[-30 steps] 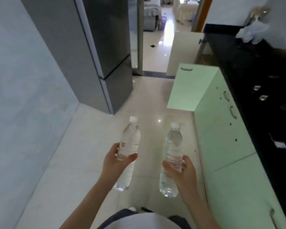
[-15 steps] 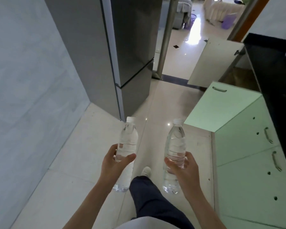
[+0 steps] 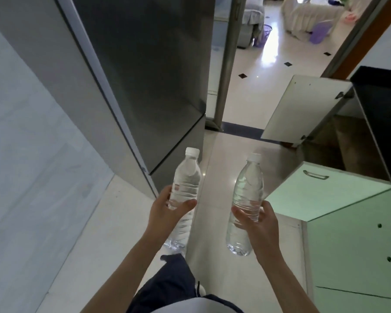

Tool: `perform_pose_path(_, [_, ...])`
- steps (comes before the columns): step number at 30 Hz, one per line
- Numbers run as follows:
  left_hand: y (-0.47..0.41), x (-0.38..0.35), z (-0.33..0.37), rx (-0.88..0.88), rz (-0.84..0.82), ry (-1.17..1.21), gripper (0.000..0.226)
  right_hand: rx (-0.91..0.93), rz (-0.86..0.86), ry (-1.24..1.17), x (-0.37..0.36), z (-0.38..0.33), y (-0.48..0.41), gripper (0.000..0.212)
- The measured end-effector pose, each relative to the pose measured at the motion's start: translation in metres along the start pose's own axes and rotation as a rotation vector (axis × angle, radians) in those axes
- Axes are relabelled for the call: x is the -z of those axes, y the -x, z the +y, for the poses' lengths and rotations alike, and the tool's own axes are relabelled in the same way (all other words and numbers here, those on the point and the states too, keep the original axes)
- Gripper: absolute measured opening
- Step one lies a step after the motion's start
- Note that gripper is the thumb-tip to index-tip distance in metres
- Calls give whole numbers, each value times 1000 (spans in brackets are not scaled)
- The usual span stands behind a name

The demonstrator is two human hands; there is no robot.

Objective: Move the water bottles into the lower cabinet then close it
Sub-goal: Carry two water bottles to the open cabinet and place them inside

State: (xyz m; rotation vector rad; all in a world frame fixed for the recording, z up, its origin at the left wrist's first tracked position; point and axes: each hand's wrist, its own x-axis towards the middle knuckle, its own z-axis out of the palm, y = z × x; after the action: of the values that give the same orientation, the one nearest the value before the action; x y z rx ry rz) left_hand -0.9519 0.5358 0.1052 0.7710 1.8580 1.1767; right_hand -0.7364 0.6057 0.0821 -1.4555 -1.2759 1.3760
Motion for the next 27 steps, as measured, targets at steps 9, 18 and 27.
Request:
perform_pose_path(9, [-221,-67,52,-16,-232,-118,49,-130,216,-73,-28,-18,-176,46])
perform_pose_path(18, [-399,-175,166,-100,-503,-81,44,-73,545,-79,11,-80,-318,39])
perform_pose_path(27, [-505,-331,220,-100,-656,-222,46,-182,702,-87,95,-74,-473,40])
